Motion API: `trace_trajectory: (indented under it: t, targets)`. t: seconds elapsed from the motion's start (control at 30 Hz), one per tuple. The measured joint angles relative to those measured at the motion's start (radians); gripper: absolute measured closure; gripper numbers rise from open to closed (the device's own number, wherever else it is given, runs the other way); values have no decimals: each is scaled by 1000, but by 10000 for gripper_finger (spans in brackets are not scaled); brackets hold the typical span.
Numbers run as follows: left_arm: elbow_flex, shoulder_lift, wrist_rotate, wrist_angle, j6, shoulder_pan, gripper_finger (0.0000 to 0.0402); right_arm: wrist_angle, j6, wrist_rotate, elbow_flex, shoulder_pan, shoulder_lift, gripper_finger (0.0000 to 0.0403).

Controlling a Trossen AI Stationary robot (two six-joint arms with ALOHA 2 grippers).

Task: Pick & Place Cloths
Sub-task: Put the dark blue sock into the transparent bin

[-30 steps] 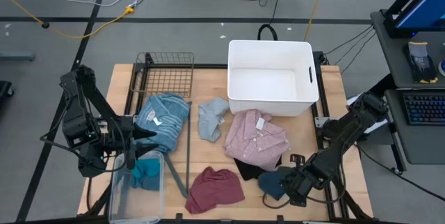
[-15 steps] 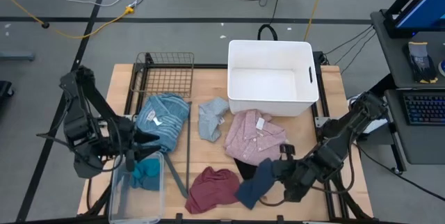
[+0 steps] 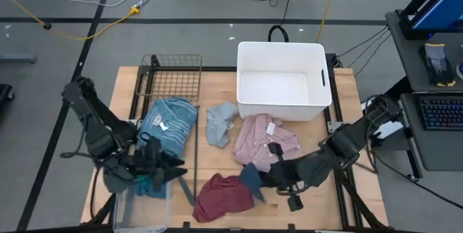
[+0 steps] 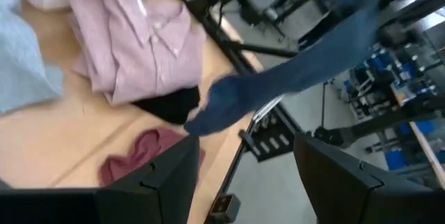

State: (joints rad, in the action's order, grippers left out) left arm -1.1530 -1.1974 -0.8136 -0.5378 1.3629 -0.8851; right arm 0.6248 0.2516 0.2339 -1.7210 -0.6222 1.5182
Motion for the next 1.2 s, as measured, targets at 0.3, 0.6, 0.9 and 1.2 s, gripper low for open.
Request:
trace_trajectory:
  t: [0.3, 0.6, 0.9, 1.2]
  targets:
    - [0, -42, 158, -4, -45, 96, 163, -279, -144, -13, -65, 8, 0, 400]
    - [0, -47, 69, 16, -161, 167, 163, -454, -167, -80, -66, 13, 0, 400]
    - [0, -48, 136, 223, -410, 215, 163, -493, -161, -82, -66, 28, 1, 401]
    - [0, -135, 192, 451, -733, 240, 163, -514, -155, -149, -66, 67, 1, 401]
